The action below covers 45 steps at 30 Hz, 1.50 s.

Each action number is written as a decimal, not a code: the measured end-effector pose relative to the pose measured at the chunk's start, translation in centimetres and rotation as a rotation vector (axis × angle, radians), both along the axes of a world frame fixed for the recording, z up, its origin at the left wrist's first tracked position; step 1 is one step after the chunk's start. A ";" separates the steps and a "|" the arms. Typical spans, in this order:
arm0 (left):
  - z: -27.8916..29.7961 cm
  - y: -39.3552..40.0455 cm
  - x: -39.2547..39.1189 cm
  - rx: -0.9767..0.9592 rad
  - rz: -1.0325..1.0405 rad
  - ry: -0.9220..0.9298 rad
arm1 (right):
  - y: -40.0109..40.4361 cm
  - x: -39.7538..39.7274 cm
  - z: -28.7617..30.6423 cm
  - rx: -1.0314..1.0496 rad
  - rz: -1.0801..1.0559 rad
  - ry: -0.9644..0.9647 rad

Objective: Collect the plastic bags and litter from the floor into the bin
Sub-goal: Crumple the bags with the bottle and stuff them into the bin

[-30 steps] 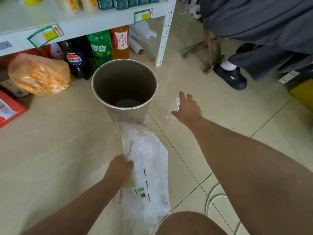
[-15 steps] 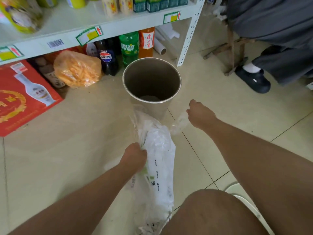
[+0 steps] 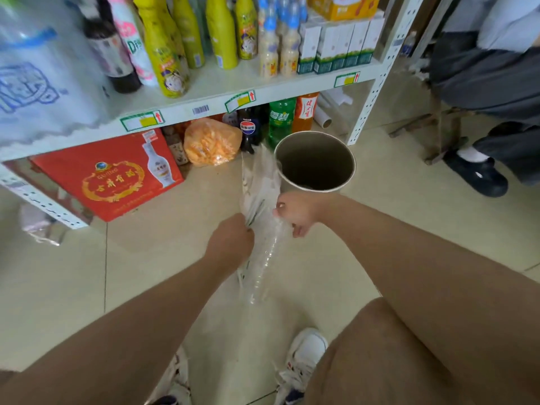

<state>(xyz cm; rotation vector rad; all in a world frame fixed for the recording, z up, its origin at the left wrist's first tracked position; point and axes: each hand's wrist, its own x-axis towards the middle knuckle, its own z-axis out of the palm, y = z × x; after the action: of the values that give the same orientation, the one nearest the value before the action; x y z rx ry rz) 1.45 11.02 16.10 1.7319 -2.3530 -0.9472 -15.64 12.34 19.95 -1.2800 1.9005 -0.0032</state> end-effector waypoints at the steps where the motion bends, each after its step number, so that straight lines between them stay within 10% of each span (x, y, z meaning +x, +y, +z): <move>1: 0.3 -0.1 0.4 -0.034 0.000 -0.007 | -0.3 1.0 0.1 -0.053 -0.011 -0.006; 9: 0.9 -0.9 1.2 0.228 0.077 0.219 | -1.7 3.8 0.1 -0.187 -0.190 -0.117; 17: -0.5 -1.9 0.8 -0.200 0.064 -0.001 | -3.4 1.9 -0.5 -0.241 -0.230 -0.309; 25: 0.4 -4.9 1.5 -0.184 0.066 -0.032 | -2.3 -5.0 -5.9 -0.266 -0.095 0.645; 45: 3.7 -6.3 3.3 -0.240 0.016 -0.018 | -2.9 -0.6 -7.0 -0.104 0.360 0.477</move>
<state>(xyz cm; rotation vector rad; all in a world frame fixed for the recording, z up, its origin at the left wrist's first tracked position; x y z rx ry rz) 4.76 4.74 19.77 1.6695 -2.3464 -0.6189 -16.22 9.39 12.95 -1.8010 2.0448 0.4291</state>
